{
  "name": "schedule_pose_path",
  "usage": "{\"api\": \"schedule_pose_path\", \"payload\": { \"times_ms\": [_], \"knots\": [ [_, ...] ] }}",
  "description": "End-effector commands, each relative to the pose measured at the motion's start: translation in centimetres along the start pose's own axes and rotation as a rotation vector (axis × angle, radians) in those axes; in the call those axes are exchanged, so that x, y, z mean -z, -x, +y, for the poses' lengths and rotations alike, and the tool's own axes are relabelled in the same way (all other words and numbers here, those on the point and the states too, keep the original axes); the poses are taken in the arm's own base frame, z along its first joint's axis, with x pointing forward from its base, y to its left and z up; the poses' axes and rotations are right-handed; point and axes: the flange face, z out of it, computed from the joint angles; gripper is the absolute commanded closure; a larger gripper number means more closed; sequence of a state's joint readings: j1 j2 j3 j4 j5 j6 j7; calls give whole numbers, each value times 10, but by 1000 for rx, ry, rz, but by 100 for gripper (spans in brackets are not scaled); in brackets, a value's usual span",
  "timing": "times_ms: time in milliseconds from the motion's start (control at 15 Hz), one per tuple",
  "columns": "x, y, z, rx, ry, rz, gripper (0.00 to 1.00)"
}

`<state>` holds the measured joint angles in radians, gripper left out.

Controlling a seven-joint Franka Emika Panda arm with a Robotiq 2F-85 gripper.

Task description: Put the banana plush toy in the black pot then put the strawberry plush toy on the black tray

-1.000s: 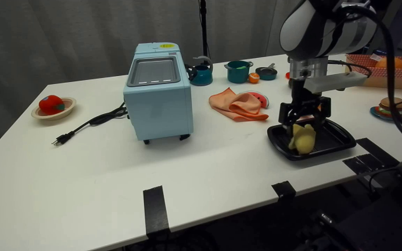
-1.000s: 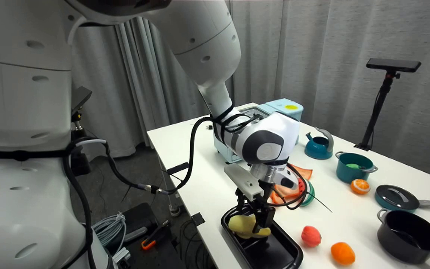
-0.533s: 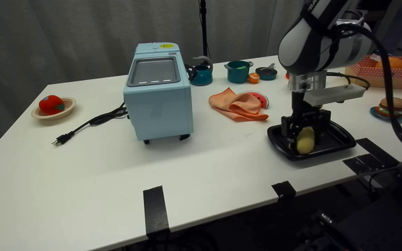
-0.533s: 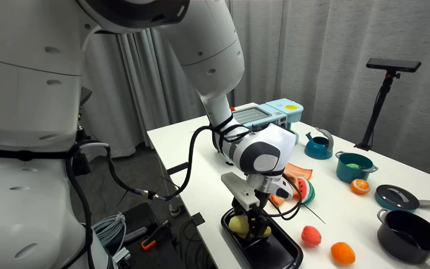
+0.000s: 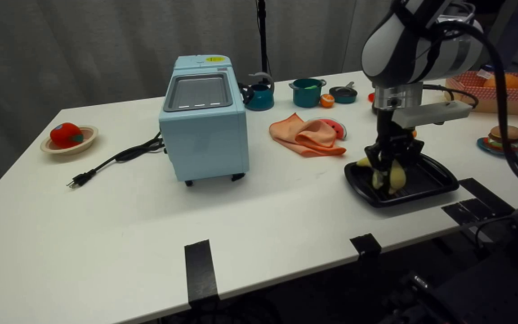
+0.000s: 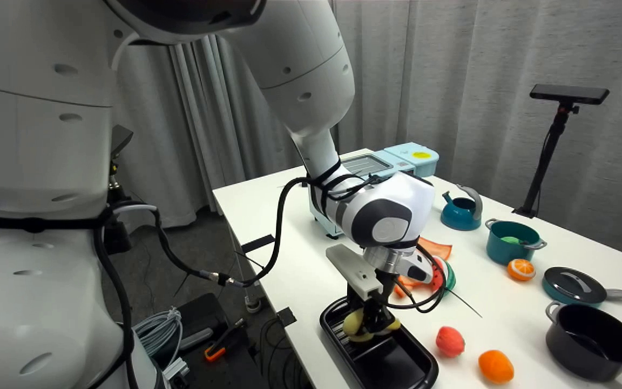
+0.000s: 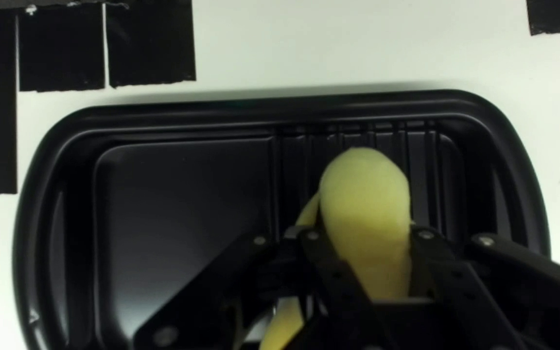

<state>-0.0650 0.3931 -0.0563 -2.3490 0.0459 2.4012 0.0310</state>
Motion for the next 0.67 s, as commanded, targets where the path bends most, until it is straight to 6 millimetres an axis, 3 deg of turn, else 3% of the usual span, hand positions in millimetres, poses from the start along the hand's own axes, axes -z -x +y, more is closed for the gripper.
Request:
{"api": "schedule_pose_path", "payload": {
  "times_ms": [0, 267, 600],
  "knots": [
    [44, 2, 18, 29, -8, 54, 99],
    [97, -8, 37, 67, -34, 133, 97],
    [152, -53, 73, 15, -44, 262, 97]
  ]
}}
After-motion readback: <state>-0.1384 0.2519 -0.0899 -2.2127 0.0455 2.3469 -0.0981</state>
